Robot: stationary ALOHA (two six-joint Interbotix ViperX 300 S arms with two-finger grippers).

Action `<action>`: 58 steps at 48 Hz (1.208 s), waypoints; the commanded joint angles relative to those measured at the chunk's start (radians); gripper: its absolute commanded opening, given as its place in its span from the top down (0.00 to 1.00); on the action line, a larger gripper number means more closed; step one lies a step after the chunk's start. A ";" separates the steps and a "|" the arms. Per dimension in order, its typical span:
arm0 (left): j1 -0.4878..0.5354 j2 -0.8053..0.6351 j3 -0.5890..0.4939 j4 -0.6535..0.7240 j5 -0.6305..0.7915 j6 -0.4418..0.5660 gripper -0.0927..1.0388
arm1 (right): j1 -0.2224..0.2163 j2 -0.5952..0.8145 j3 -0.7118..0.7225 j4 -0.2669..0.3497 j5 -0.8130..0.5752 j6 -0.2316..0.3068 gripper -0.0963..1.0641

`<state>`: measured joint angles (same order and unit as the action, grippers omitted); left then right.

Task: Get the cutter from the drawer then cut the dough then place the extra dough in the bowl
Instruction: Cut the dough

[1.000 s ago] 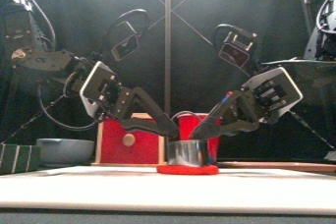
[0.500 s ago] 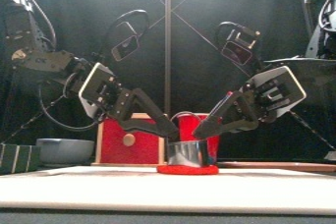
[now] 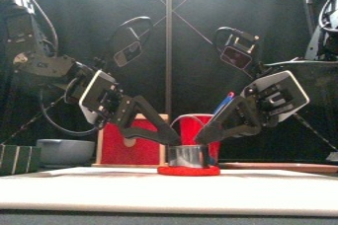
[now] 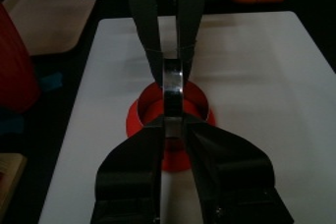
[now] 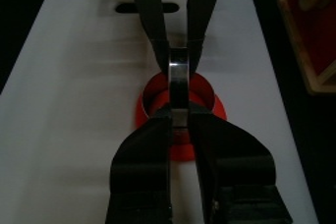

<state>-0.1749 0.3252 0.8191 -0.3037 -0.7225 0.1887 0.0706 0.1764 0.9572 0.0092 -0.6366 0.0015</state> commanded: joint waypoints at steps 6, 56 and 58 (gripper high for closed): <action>-0.003 0.009 0.003 -0.005 0.031 -0.005 0.39 | -0.005 0.057 0.009 0.020 0.063 0.008 0.56; -0.025 0.084 -0.011 -0.052 0.101 -0.006 0.40 | -0.008 0.110 0.000 0.034 0.130 0.009 0.56; -0.026 0.086 -0.011 -0.052 0.100 -0.006 0.40 | -0.008 0.110 0.002 0.034 0.130 0.008 0.56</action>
<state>-0.1887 0.3666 0.8007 -0.3559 -0.6750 0.1871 0.0629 0.2102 0.9495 0.0399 -0.5752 0.0015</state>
